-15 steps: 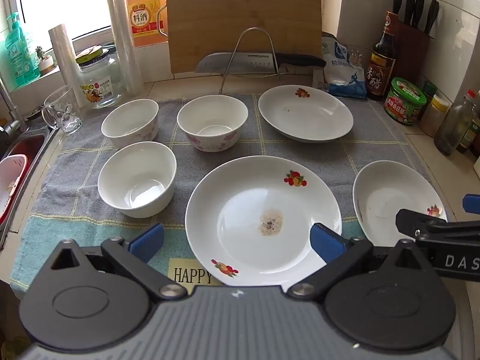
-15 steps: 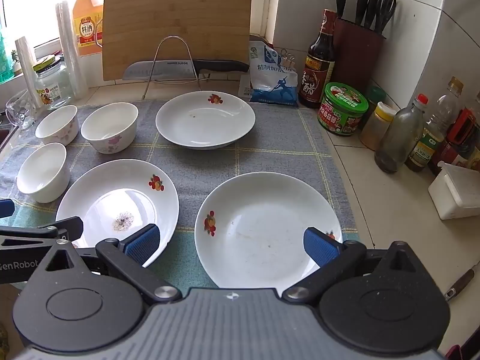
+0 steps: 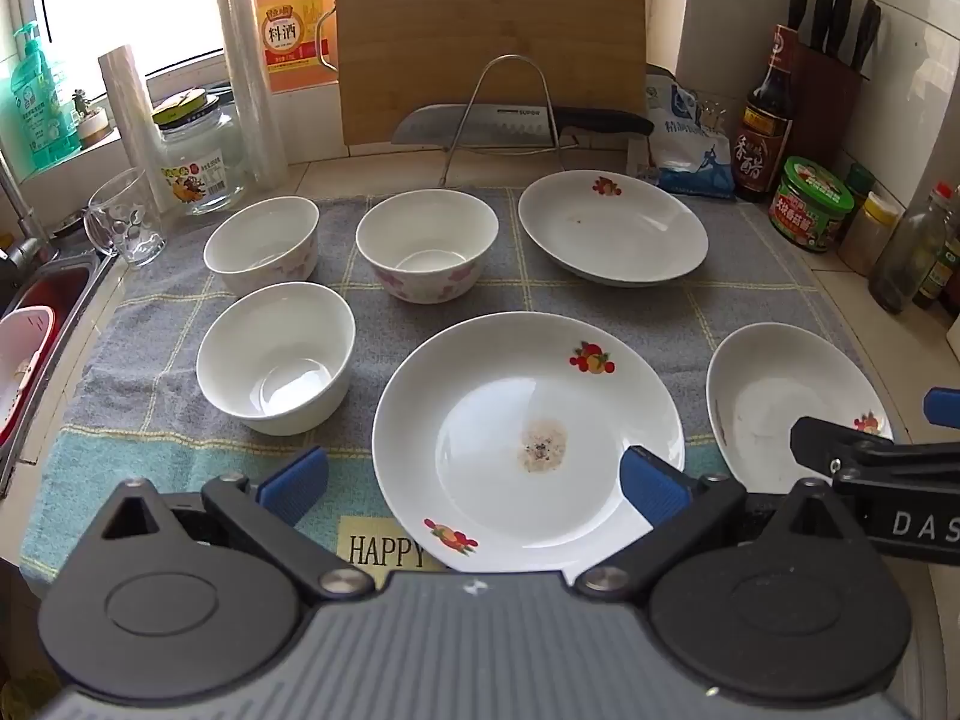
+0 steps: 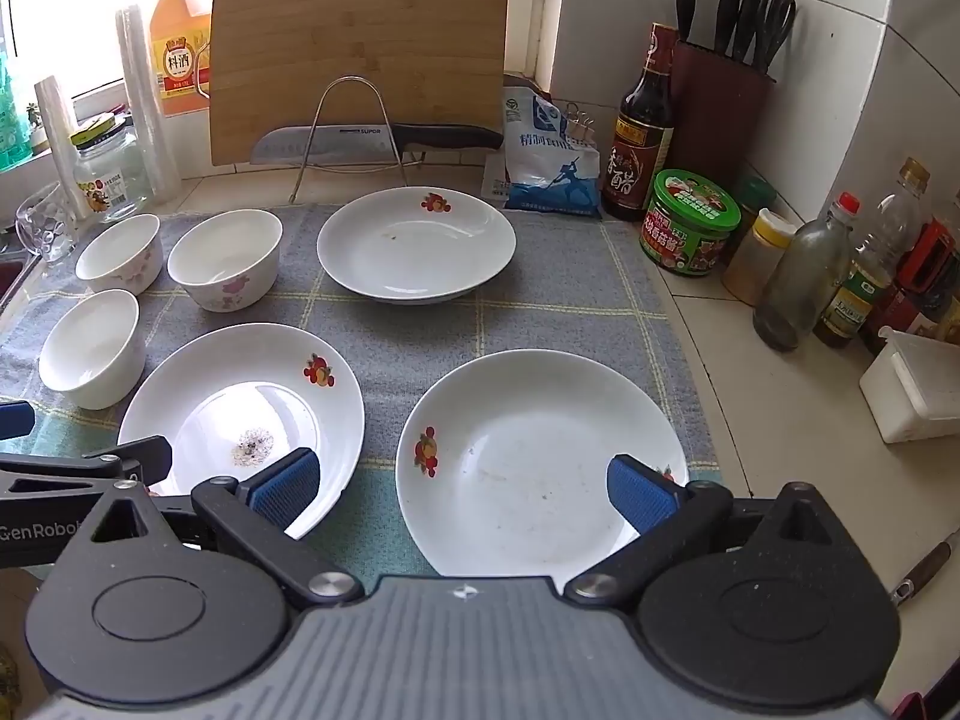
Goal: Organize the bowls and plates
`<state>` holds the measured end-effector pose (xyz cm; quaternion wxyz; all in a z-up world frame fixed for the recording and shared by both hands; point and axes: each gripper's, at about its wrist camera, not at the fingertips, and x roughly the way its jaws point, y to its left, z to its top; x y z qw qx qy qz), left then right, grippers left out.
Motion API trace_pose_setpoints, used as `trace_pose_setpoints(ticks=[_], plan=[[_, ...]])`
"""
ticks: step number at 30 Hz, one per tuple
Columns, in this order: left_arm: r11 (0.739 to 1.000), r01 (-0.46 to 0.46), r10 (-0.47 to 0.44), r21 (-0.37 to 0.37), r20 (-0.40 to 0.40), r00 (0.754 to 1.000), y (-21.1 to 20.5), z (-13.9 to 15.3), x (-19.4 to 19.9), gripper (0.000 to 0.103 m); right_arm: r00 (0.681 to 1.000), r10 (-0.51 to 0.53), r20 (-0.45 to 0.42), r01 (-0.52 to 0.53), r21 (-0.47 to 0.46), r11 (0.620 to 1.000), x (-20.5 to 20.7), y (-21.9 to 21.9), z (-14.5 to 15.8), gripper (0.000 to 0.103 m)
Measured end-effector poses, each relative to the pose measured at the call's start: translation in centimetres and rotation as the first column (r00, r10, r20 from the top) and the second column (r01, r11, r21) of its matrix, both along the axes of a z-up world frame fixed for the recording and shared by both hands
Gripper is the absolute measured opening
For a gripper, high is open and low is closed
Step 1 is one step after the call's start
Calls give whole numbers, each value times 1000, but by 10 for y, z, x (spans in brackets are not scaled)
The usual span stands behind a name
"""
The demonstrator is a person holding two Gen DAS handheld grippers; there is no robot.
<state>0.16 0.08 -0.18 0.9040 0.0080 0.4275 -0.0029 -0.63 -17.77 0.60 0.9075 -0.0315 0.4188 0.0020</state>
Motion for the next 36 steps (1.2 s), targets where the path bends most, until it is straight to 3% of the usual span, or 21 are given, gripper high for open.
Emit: trace_pose_setpoints(ticks=[36], plan=[[1000,-9,9,-2,3,1000,0,7,-3,102,1000,15,19,-15,-1,1000,-4,-1,2,103]])
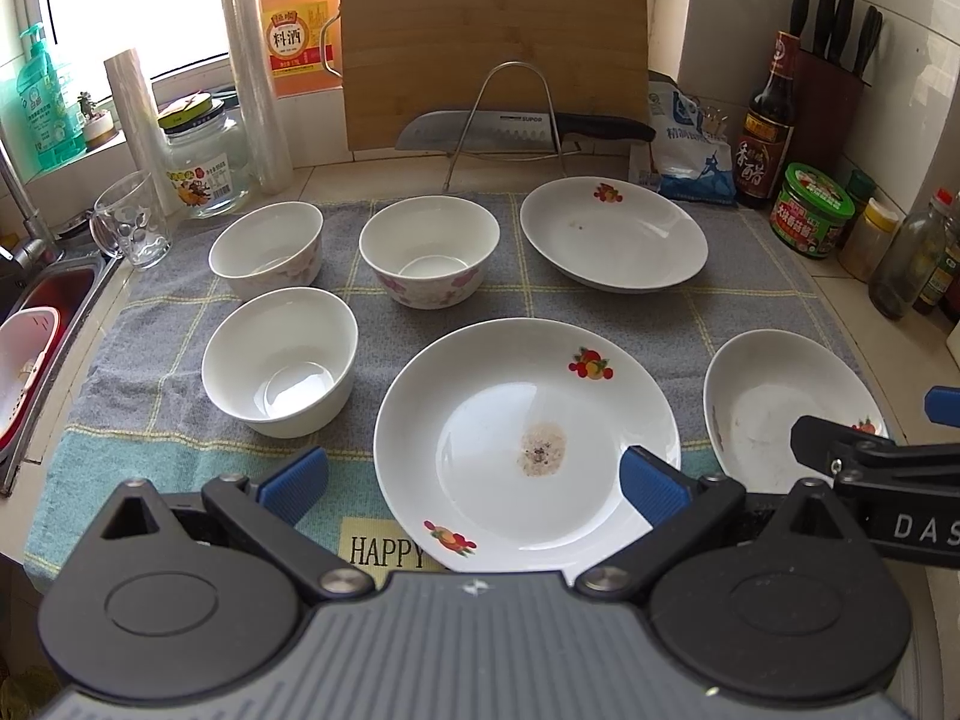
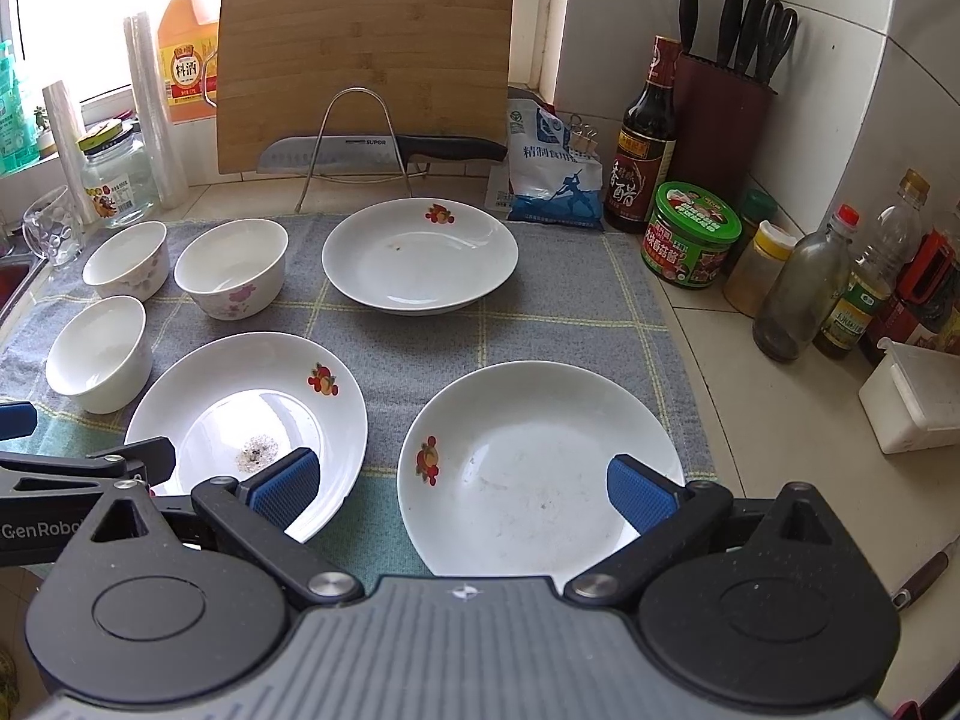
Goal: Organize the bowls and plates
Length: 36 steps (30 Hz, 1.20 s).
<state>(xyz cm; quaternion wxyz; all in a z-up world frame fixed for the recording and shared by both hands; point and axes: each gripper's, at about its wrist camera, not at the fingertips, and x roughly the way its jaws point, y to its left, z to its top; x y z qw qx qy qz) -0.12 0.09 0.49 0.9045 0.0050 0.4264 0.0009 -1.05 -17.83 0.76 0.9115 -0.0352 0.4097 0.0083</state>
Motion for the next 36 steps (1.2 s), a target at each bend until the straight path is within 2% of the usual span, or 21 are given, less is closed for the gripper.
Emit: trace_pose_setpoints(ticks=[36], plan=[[1000,-1,1,-1,3,1000,-3,3,0,102,1000,11,14,-11,-1,1000,-2,-1,5,103]])
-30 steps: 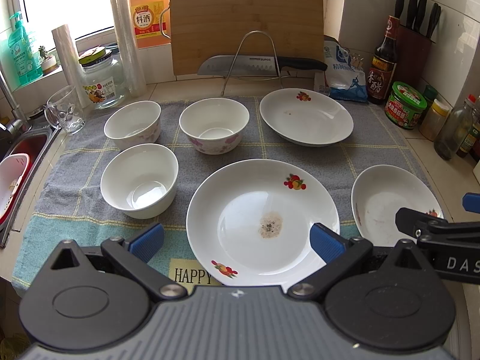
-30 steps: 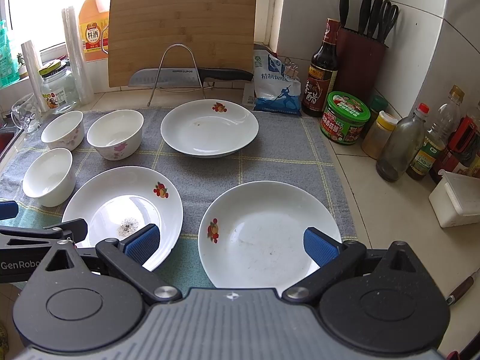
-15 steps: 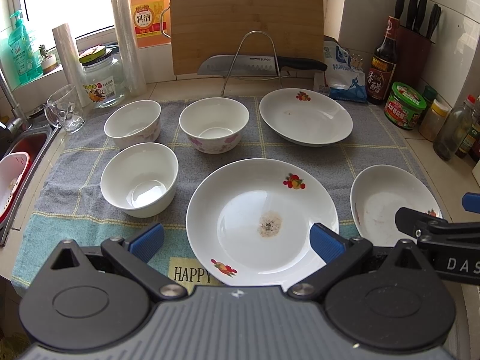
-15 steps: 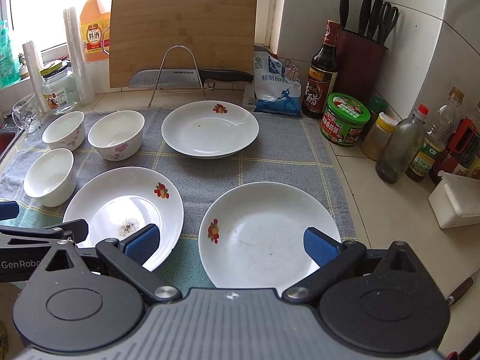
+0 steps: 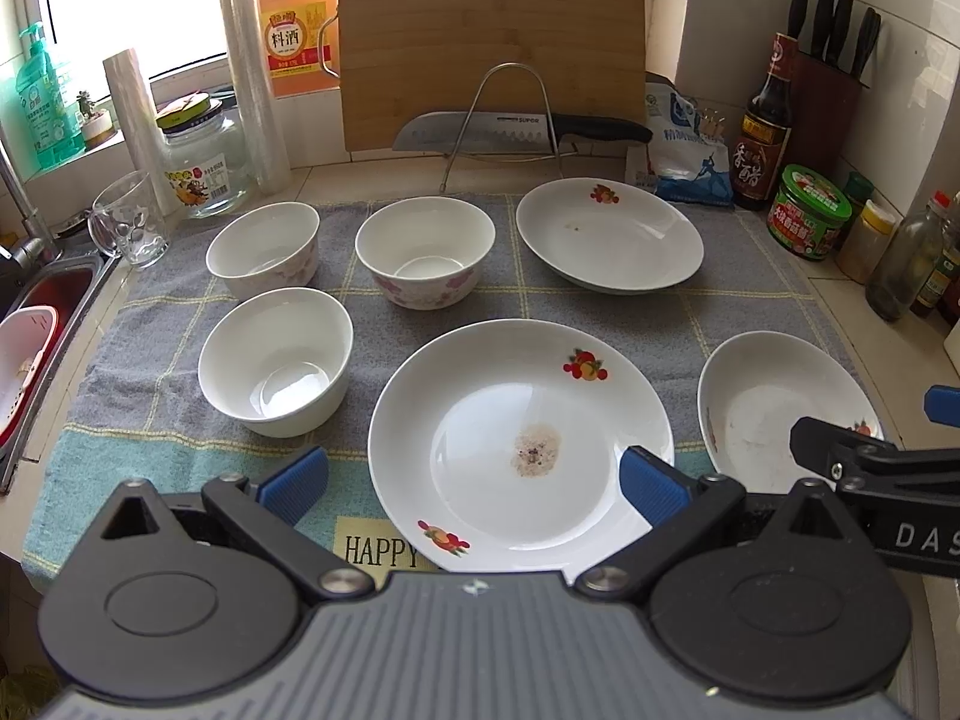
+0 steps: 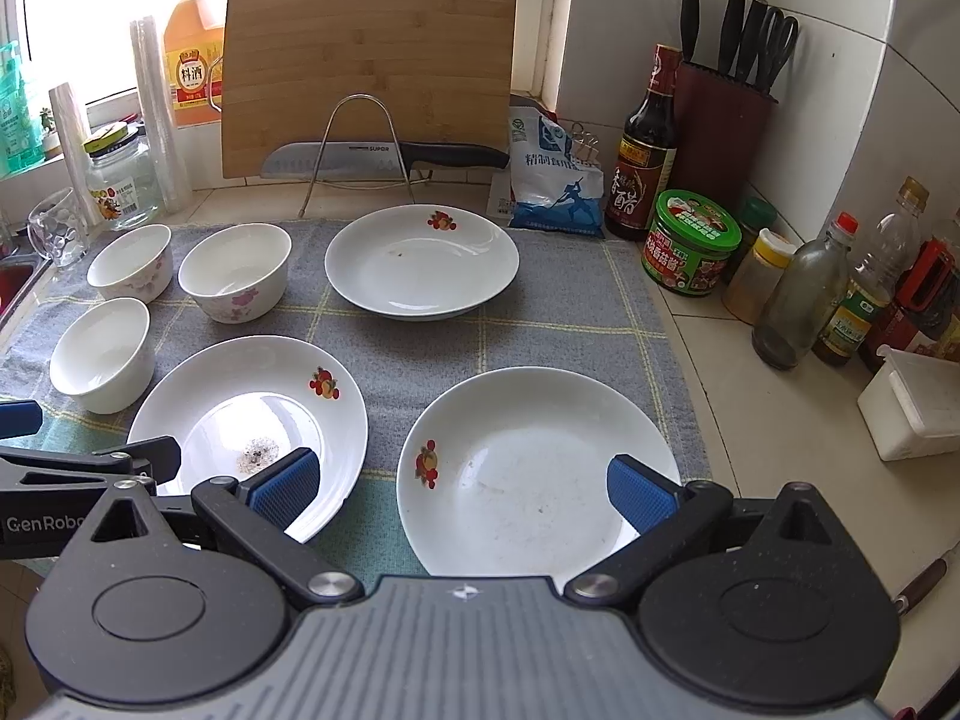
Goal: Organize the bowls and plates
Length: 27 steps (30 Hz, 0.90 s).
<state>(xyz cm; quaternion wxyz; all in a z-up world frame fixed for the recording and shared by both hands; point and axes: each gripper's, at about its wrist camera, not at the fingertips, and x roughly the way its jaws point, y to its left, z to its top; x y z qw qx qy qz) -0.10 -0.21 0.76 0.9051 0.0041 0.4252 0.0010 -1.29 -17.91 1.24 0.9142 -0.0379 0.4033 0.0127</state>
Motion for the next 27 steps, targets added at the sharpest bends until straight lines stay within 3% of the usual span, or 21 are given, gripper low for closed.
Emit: trace_pose_setpoints(ticks=[15,19,27], plan=[[999,31,-30,-21,39,999,-12,2,1,102,998,46,36,-47,22,999,1,-17,-1,103],[998,64,-64,-6,48,997,-19,3,3,102,993,88,79,-92,45,995,0,-35,-1,103],[991,122,-118,-62,68,991,-29,8,7,102,979,168,113,-172,27,985,-4,-72,-21,103]])
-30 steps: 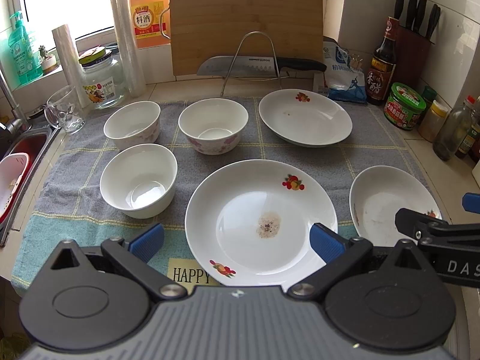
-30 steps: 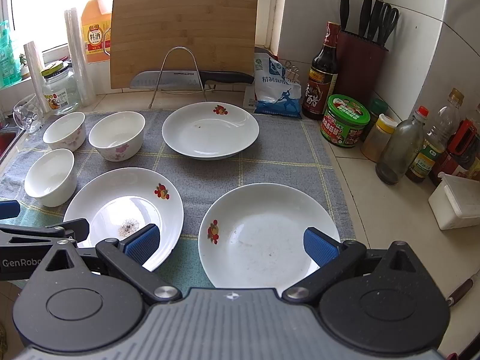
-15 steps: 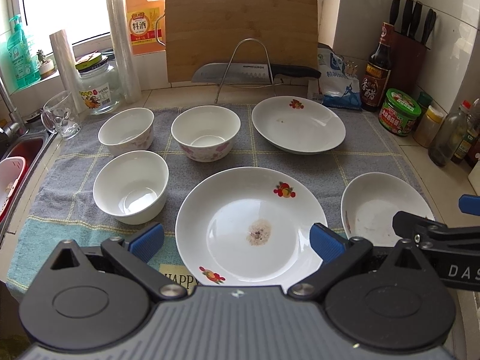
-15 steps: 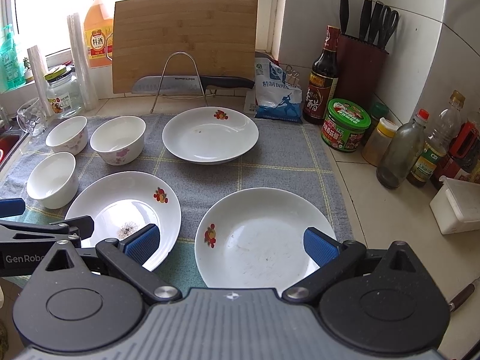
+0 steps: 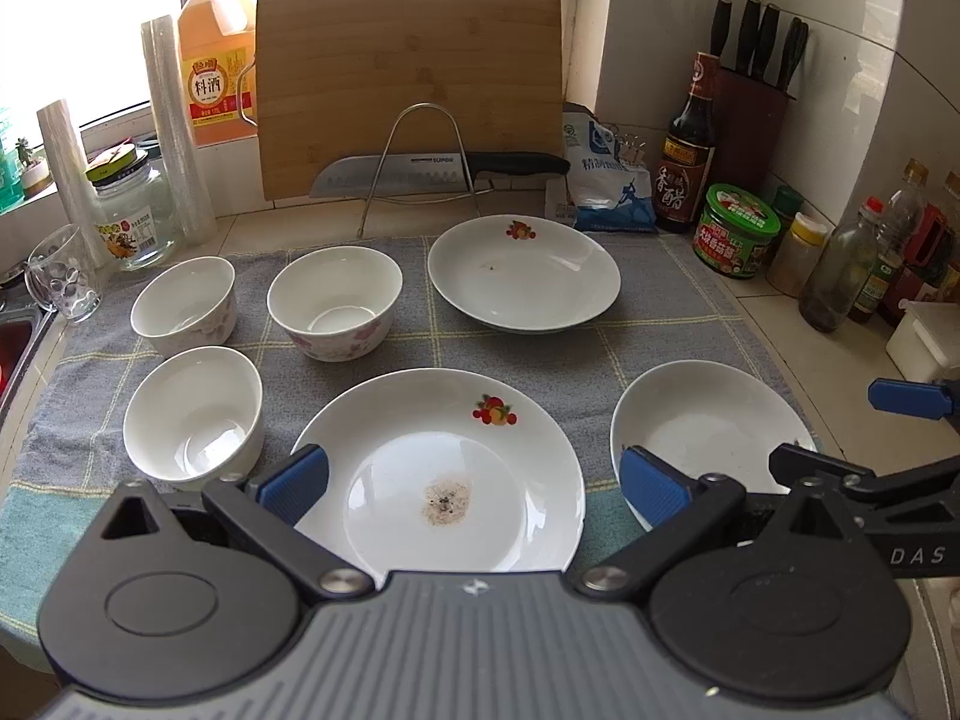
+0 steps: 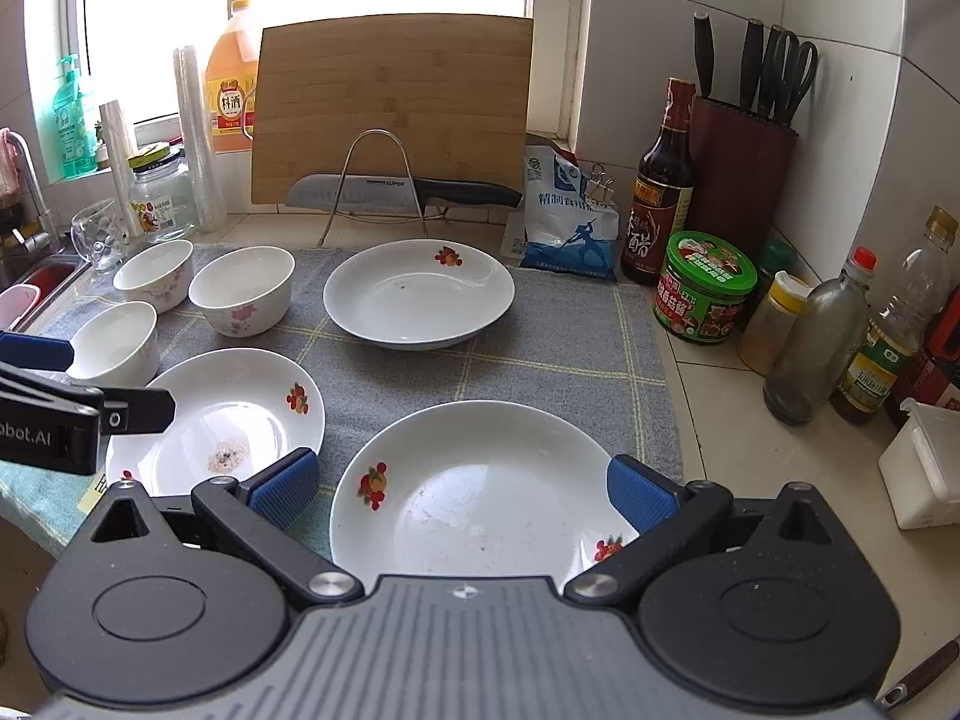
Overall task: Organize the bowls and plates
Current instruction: 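Reach the left gripper to the rim of a white flower plate and grasp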
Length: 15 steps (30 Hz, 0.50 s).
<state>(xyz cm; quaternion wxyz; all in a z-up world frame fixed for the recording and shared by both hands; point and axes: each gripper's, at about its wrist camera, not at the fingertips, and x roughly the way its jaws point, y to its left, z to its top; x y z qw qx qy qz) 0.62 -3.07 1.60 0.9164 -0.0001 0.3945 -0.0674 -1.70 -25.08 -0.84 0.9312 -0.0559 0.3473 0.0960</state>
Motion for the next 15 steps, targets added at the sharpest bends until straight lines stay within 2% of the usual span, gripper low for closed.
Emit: trace_pose_setpoints(ticks=[5,15], plan=[[997,16,-16,-74,3,1000,-2,-4,7,102,999,36,-26,-35,7,999,-9,-21,-24,103],[995,85,-87,-56,-19,996,-24,-15,27,102,989,74,-129,-72,20,997,-25,-34,-64,103]])
